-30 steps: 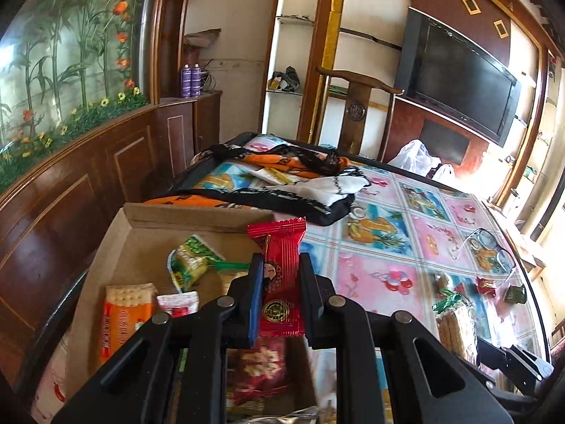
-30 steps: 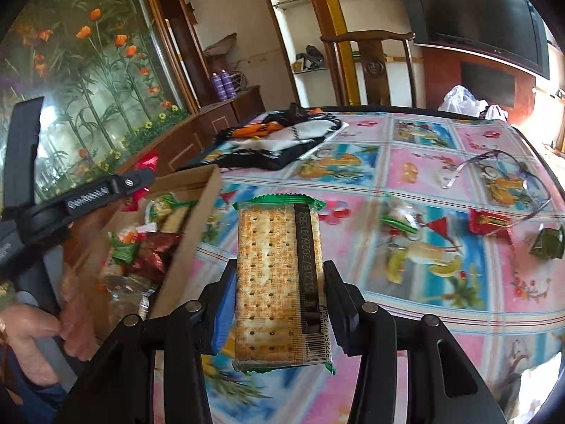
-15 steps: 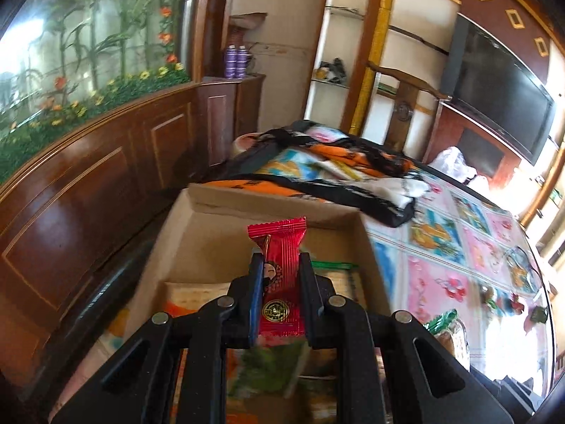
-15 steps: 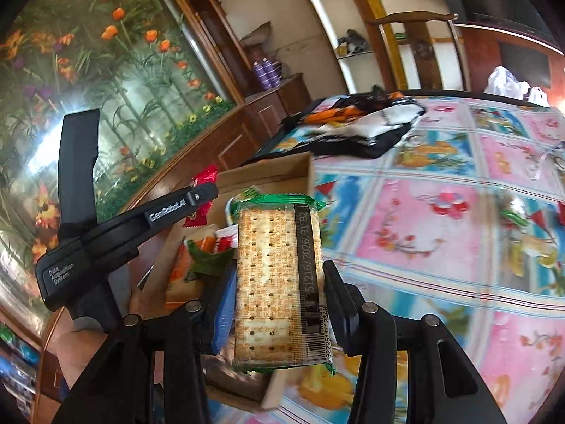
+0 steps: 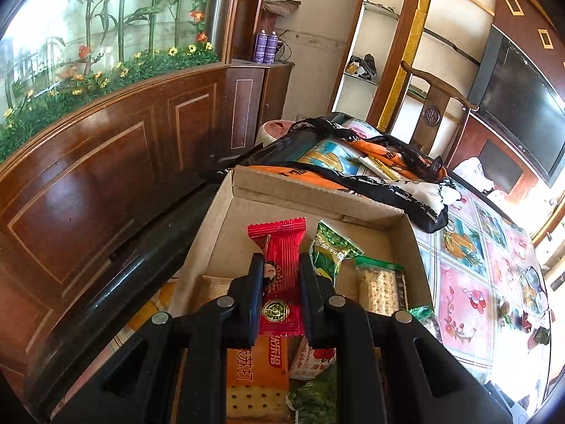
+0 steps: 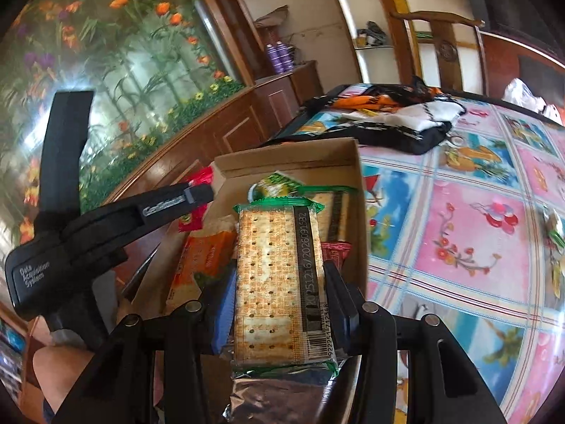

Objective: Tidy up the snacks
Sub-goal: 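Open both grippers over the box to drop the candy and crackers, then move both grippers back over the remaining snacks on the table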

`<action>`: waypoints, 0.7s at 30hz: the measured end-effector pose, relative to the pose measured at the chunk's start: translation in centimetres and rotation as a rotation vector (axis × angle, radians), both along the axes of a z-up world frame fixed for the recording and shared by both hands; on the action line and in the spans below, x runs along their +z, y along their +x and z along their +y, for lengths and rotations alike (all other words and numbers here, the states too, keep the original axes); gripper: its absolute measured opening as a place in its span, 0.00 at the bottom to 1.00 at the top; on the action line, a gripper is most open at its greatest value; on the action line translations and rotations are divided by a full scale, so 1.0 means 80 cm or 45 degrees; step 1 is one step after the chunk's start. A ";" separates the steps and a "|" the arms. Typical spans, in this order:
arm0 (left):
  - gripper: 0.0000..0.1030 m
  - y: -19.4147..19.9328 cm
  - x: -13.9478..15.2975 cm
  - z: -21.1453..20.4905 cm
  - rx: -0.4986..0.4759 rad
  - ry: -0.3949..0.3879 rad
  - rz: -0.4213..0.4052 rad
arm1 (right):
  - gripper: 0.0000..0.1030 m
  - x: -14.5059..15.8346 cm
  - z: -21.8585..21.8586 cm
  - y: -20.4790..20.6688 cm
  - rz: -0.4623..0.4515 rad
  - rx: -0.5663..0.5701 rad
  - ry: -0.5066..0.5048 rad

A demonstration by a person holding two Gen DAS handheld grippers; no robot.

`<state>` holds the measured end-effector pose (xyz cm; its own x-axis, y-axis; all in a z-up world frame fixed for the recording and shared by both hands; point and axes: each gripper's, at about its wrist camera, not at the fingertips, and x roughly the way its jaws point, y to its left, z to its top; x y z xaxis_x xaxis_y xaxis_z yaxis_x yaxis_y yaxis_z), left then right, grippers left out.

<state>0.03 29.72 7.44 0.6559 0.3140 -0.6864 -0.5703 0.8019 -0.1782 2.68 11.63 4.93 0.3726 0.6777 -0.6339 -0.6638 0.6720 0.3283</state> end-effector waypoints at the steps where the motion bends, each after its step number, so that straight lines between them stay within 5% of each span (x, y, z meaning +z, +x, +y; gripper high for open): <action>1: 0.17 0.000 0.000 0.000 0.000 0.002 -0.001 | 0.49 0.000 0.001 -0.001 -0.008 0.003 -0.003; 9: 0.18 -0.001 0.005 -0.002 0.000 0.011 -0.016 | 0.55 0.007 0.002 -0.011 -0.059 0.067 -0.013; 13: 0.37 -0.001 0.008 -0.003 0.002 0.011 -0.033 | 0.61 0.016 -0.004 -0.023 -0.122 0.067 -0.015; 21: 0.49 -0.012 0.027 -0.019 0.014 0.085 -0.148 | 0.61 0.037 -0.055 -0.028 -0.161 0.022 0.065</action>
